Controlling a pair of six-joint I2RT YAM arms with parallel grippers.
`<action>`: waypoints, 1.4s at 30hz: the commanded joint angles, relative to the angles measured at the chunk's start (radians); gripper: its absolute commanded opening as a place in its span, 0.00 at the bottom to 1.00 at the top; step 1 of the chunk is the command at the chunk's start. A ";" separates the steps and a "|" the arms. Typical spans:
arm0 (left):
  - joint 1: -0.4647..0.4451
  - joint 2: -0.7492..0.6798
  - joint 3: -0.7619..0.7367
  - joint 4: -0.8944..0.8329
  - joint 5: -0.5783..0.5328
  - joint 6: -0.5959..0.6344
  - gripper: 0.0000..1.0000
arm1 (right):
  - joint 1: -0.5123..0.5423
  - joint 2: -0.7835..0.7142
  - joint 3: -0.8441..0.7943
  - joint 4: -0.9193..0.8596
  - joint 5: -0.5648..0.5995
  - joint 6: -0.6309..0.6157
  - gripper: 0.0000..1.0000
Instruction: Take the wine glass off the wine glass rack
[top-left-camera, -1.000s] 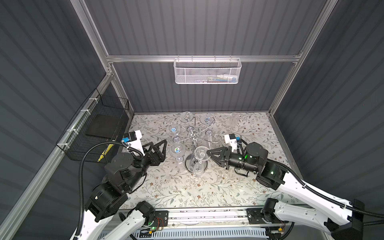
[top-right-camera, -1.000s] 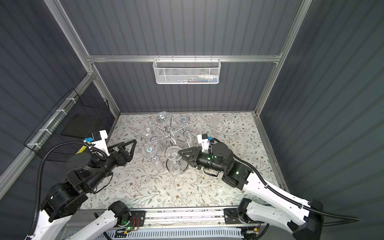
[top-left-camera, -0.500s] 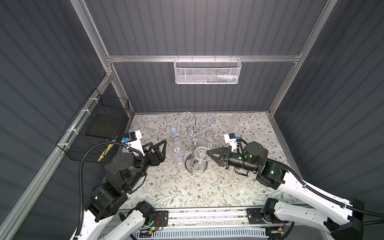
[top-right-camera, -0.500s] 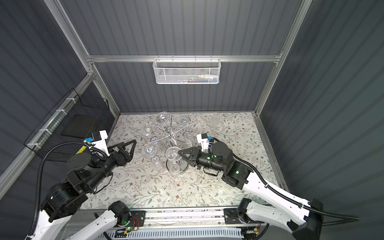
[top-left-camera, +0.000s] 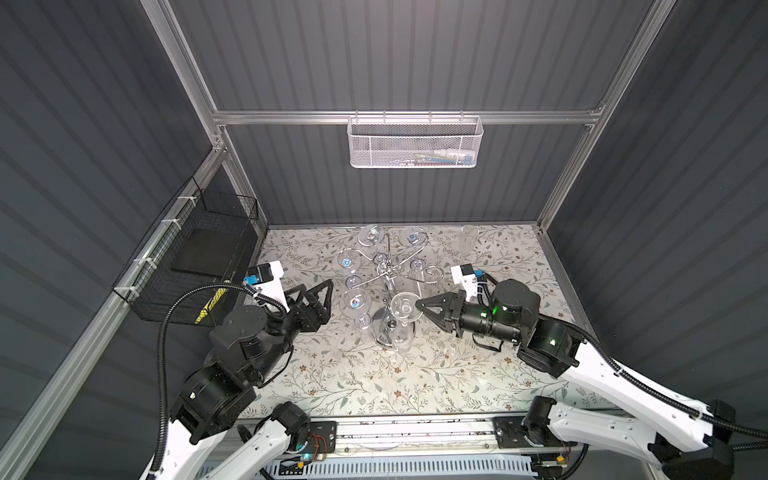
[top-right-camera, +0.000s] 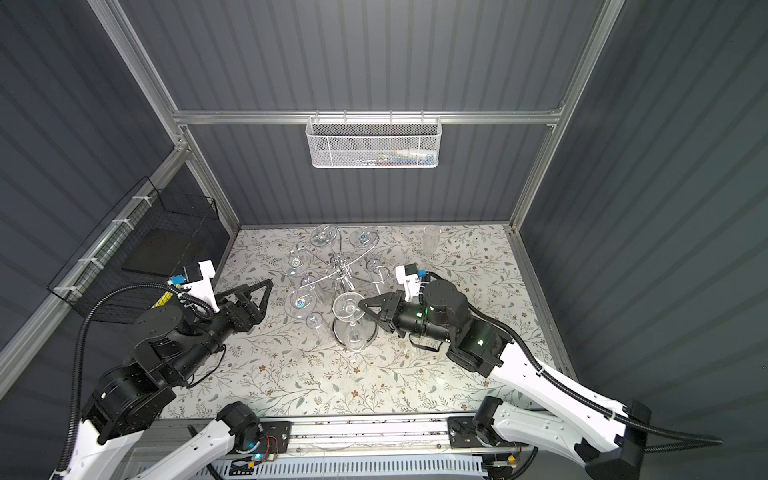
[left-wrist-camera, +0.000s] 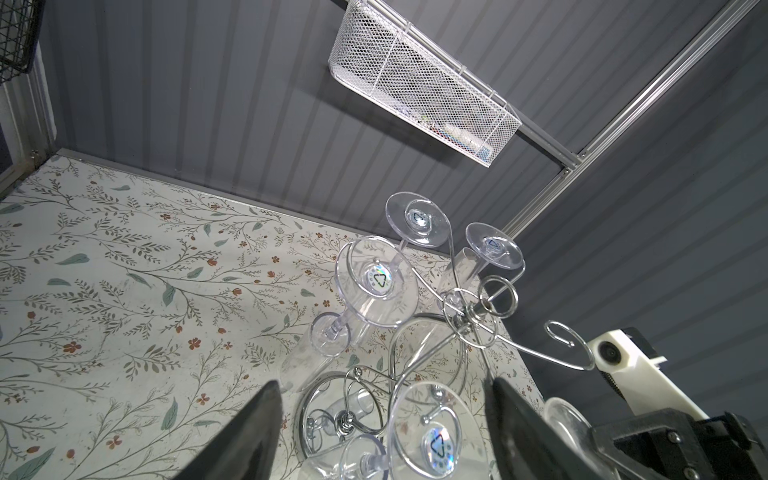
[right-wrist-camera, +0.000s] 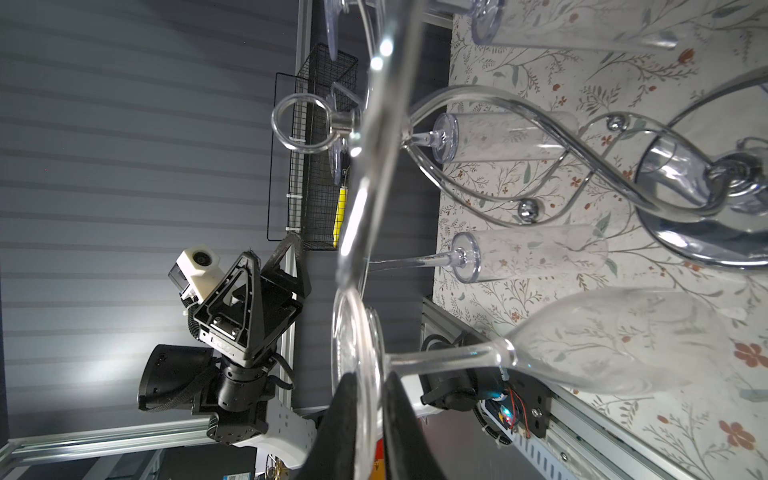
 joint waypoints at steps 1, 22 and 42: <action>-0.004 -0.014 0.000 -0.020 -0.017 0.007 0.79 | 0.008 0.013 0.040 -0.042 -0.005 -0.027 0.24; -0.004 -0.045 -0.010 -0.042 -0.038 0.005 0.79 | 0.014 0.044 0.107 -0.138 0.001 -0.050 0.07; -0.004 -0.063 -0.019 -0.048 -0.047 0.005 0.79 | 0.026 0.063 0.205 -0.194 0.003 -0.080 0.00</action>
